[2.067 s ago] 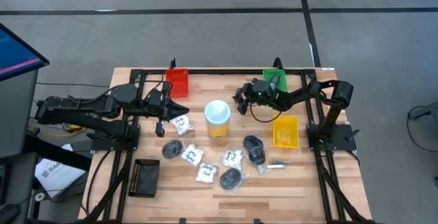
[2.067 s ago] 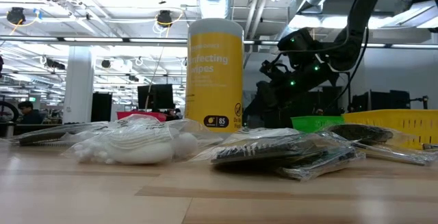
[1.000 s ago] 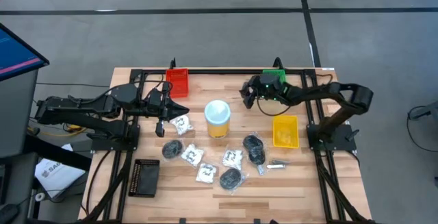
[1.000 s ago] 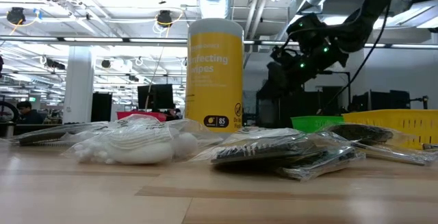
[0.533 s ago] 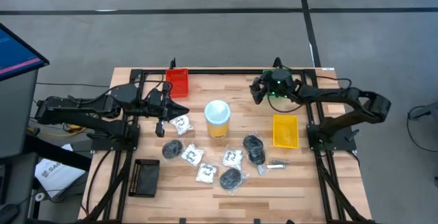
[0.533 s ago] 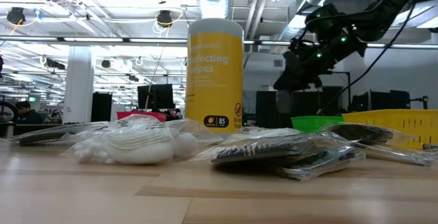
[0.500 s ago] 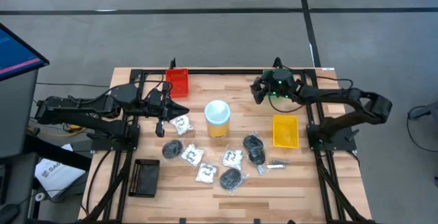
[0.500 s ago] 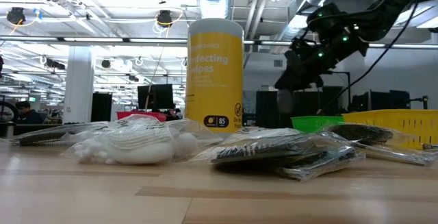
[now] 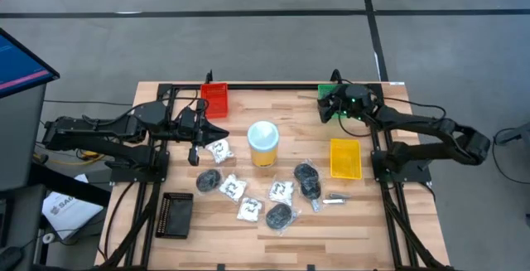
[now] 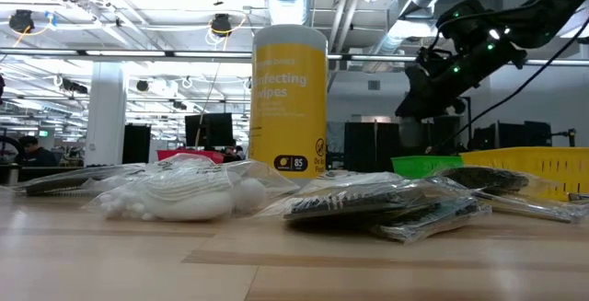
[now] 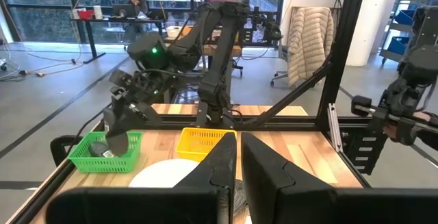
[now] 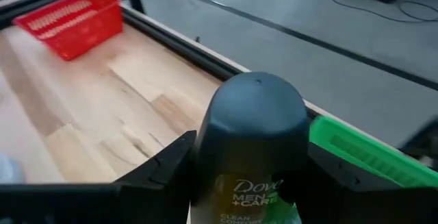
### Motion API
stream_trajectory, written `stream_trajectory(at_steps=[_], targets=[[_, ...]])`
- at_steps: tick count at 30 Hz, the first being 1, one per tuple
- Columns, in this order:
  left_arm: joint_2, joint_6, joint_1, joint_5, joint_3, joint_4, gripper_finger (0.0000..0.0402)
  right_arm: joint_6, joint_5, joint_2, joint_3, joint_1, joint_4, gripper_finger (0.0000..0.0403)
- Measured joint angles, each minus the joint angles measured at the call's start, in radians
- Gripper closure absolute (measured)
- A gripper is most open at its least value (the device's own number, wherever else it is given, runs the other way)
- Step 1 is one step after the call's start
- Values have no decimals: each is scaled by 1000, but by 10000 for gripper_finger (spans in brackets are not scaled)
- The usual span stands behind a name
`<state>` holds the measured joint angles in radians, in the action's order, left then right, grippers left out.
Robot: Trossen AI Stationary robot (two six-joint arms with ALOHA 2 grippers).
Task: Pick & Place Travel size toiletries
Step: Put the black deodorant into the green bin
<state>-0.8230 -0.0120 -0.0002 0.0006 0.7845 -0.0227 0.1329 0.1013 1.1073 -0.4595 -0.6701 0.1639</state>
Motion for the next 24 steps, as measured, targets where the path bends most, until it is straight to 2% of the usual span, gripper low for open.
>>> stream_trajectory(at_steps=[7,18,24], targets=[[0,0,0,0,0,0,385,8,16,-56,0,-26,-61,223],[0,0,0,0,0,0,385,26,156,-69,0,-40,-164,223],[0,0,0,0,0,-1,385,37,194,-69,0,-40,-201,223]])
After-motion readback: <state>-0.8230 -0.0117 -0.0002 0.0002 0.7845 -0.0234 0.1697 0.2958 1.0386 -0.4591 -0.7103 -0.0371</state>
